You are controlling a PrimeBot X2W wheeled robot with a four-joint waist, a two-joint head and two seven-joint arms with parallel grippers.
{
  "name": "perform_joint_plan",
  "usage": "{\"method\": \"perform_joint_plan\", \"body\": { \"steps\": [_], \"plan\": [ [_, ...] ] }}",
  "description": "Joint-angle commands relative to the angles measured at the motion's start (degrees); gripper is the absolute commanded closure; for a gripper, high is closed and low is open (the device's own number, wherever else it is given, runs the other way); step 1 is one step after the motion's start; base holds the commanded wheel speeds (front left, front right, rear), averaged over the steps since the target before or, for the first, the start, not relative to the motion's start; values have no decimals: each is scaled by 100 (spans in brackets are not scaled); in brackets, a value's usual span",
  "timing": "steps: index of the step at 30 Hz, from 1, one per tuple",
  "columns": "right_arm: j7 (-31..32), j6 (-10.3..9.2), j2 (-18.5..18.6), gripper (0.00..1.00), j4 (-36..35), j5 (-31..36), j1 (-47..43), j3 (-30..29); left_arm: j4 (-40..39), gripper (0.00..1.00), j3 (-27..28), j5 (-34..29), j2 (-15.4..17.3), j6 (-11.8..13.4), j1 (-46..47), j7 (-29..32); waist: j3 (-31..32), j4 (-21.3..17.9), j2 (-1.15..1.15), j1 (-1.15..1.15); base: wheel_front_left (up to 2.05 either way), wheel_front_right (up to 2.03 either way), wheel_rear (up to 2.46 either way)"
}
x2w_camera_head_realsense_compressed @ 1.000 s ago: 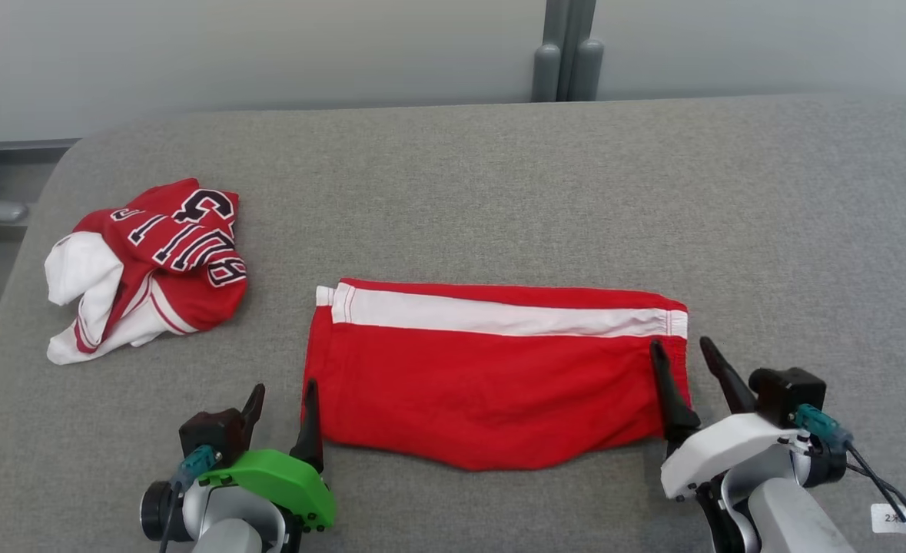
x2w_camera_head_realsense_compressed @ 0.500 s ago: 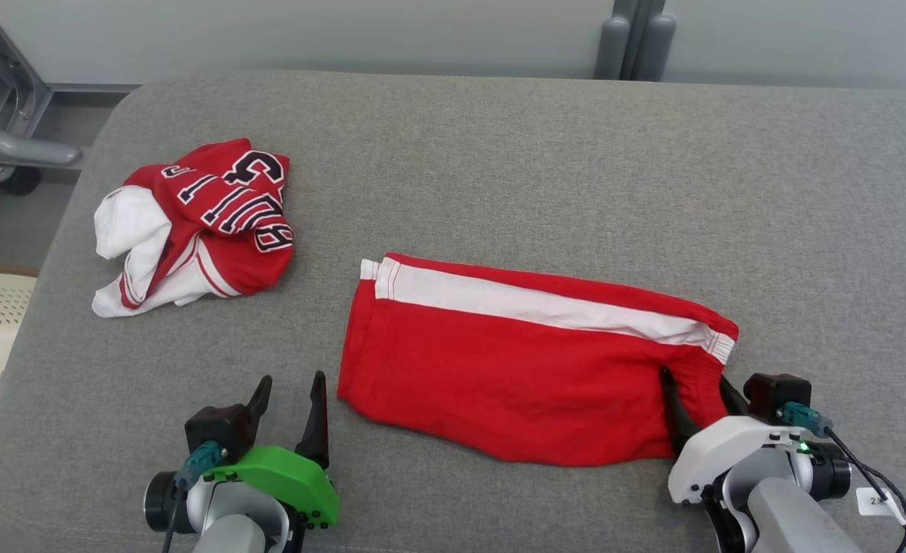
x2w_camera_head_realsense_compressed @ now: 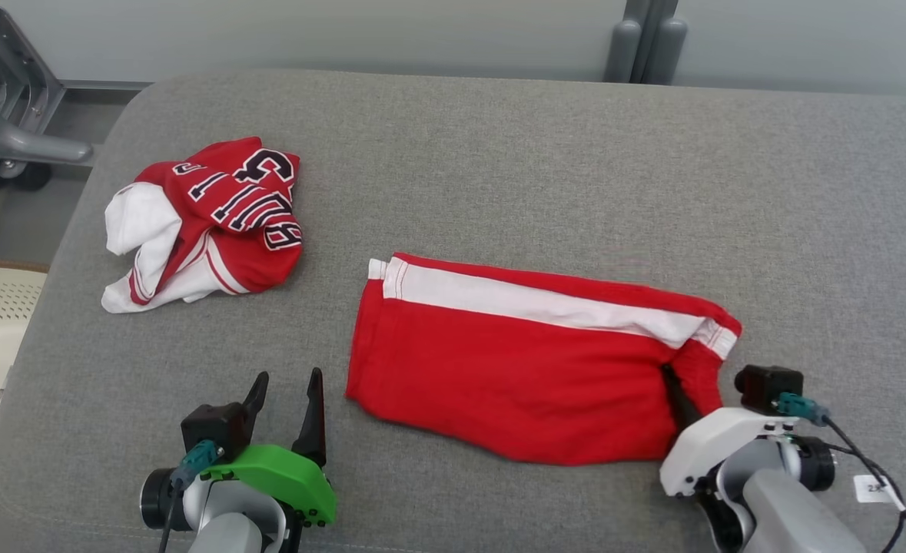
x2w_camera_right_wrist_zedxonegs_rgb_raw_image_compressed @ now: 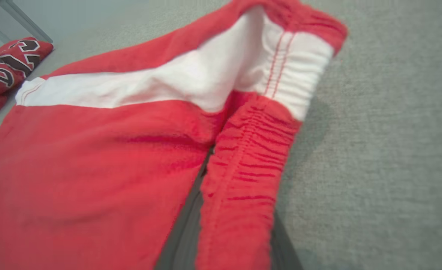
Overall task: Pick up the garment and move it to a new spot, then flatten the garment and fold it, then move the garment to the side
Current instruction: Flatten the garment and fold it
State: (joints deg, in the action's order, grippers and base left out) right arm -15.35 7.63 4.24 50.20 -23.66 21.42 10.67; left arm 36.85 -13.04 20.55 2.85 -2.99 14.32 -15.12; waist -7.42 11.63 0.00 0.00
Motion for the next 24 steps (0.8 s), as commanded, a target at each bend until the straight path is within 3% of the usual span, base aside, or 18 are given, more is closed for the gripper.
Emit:
{"method": "perform_joint_plan", "body": {
  "steps": [1, 5, 10, 14, 20, 24],
  "plan": [
    [29, -26, 216, 100, 48, 0, -8, -155, -37, 0, 11, -40, 10, -28, -95, -3, 17, -20, 0, 0, 0, 0, 0],
    [26, -25, 393, 100, 156, -26, 43, -343, -64, 0, 32, -17, 11, -44, -114, -3, 51, -77, 0, 0, 0, 0, 0],
    [24, -20, 949, 100, 381, 22, 326, -459, -61, 0, 14, -49, 10, -52, -159, -3, 86, -220, 0, 0, 0, 0, 0],
    [23, -19, 1187, 100, 442, 56, 501, -381, -115, 0, -22, -111, 10, -81, -196, -3, 130, -342, 0, 0, 0, 0, 0],
    [41, -16, 921, 100, 142, -284, 577, 339, -330, 0, -49, -187, 11, -55, -281, -3, 205, -428, 0, 0, 0, 0, 0],
    [138, -16, 696, 100, -497, -662, 495, 1336, -429, 0, -70, -201, 11, -58, -311, -3, 230, -419, 0, 0, 0, 0, 0]
  ]
}}
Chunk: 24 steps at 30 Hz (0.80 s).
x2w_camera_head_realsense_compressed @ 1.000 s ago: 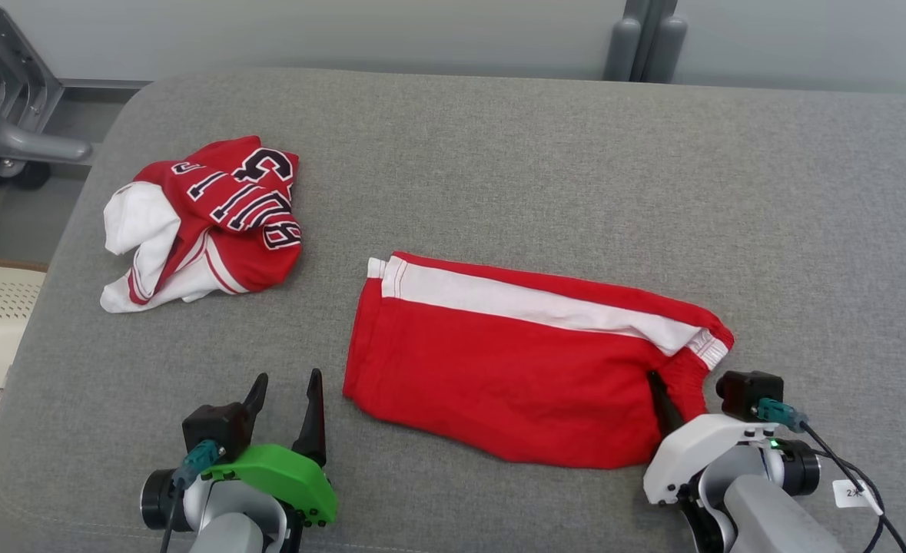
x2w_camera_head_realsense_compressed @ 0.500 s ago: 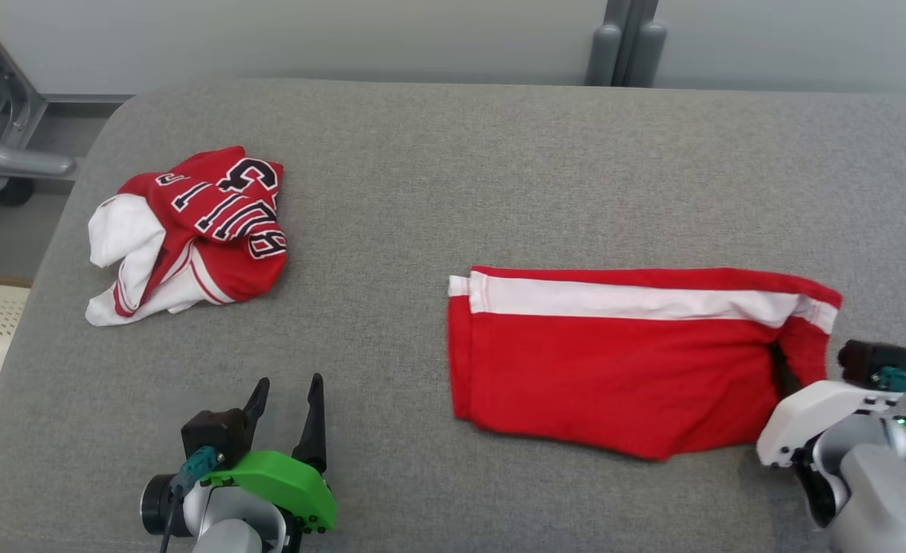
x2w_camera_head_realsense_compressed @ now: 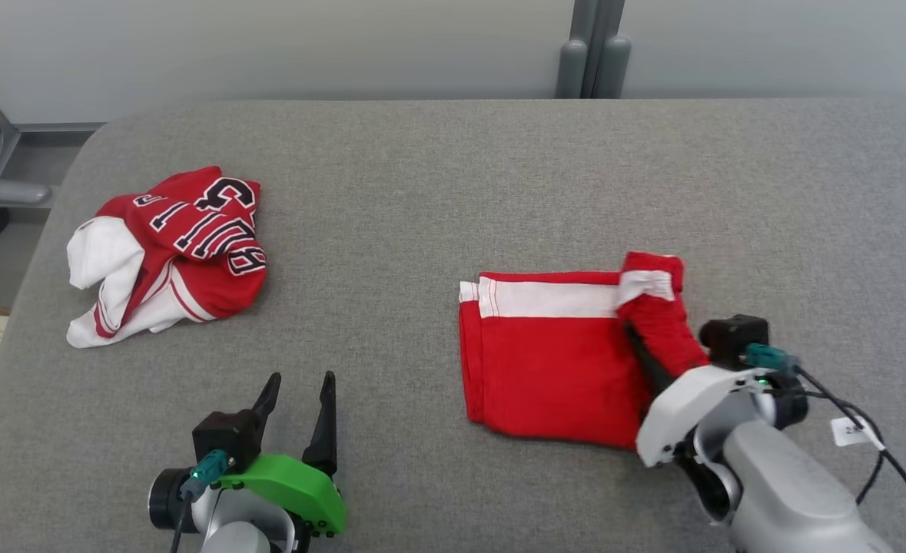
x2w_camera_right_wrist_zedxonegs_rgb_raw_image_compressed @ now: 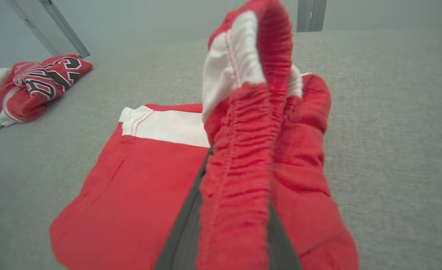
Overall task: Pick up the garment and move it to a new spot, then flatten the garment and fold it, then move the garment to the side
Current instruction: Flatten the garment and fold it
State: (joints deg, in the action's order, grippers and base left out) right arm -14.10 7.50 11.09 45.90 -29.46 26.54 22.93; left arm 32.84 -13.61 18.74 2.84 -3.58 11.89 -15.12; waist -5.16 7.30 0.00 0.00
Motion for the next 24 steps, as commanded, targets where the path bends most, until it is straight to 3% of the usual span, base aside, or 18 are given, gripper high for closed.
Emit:
{"method": "perform_joint_plan", "body": {
  "steps": [1, 6, 11, 12, 13, 14, 18, 24],
  "plan": [
    [60, -3, -18, 100, -220, -227, -54, 363, -36, 0, -37, -14, 11, -6, -72, -2, 7, 41, 0, 0, 0, 0, 0],
    [211, -2, -121, 100, -475, -691, 125, 1265, 8, 0, -165, 21, 11, -8, -100, -3, -5, 293, 0, 0, 0, 0, 0],
    [109, -3, -274, 100, -101, -802, 392, 1656, 7, 0, -295, 48, 14, 2, -96, -3, -31, 708, 0, 0, 0, 0, 0],
    [67, -3, -284, 89, 11, -811, 460, 1645, 12, 0, -335, 45, 13, -5, -99, -3, -39, 814, 0, 0, 0, 0, 0],
    [32, -3, -303, 53, 129, -777, 526, 1655, 10, 0, -361, 45, 12, -4, -99, -3, -48, 898, 0, 0, 0, 0, 0],
    [8, -2, -339, 0, 251, -773, 570, 1659, 7, 0, -358, 45, 12, 7, -107, -3, -50, 962, 0, 0, 0, 0, 0],
    [-79, -2, -489, 0, 491, -869, 705, 1628, -17, 0, -289, 30, 13, 41, -177, -3, -54, 1087, 0, 0, 0, 0, 0],
    [-111, -3, -454, 0, -73, -1019, 631, 1505, -88, 0, -138, -14, 10, 70, -255, -3, -63, 930, 0, 0, 0, 0, 0]
  ]
}}
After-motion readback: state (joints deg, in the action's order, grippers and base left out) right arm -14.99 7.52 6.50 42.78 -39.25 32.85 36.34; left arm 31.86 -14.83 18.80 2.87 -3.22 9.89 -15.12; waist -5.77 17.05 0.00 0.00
